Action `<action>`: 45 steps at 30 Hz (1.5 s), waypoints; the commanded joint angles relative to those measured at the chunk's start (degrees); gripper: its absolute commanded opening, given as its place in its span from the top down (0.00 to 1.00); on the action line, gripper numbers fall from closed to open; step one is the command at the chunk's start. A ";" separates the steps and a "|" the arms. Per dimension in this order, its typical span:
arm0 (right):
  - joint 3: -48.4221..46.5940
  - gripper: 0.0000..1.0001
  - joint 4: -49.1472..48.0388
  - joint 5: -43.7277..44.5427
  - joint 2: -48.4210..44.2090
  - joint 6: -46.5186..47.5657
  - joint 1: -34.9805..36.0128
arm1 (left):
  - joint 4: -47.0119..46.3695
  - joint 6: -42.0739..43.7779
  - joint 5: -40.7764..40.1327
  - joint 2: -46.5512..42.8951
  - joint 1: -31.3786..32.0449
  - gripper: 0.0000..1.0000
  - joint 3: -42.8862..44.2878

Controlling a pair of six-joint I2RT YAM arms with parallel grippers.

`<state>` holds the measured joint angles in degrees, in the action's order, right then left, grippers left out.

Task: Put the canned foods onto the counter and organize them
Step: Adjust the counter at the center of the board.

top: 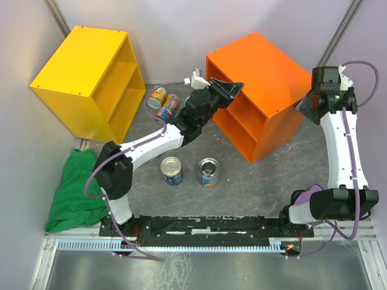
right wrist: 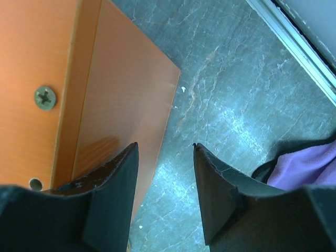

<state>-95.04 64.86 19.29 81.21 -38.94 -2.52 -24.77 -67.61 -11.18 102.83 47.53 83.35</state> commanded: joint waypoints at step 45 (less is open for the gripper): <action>-2.16 0.14 2.18 -6.80 -17.02 7.52 6.26 | 32.88 12.03 -17.14 -32.41 6.48 0.28 -17.32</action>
<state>-94.06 65.56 11.53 66.24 -32.40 0.97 4.32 -57.52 -21.71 76.53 54.06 69.34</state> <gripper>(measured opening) 0.860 0.721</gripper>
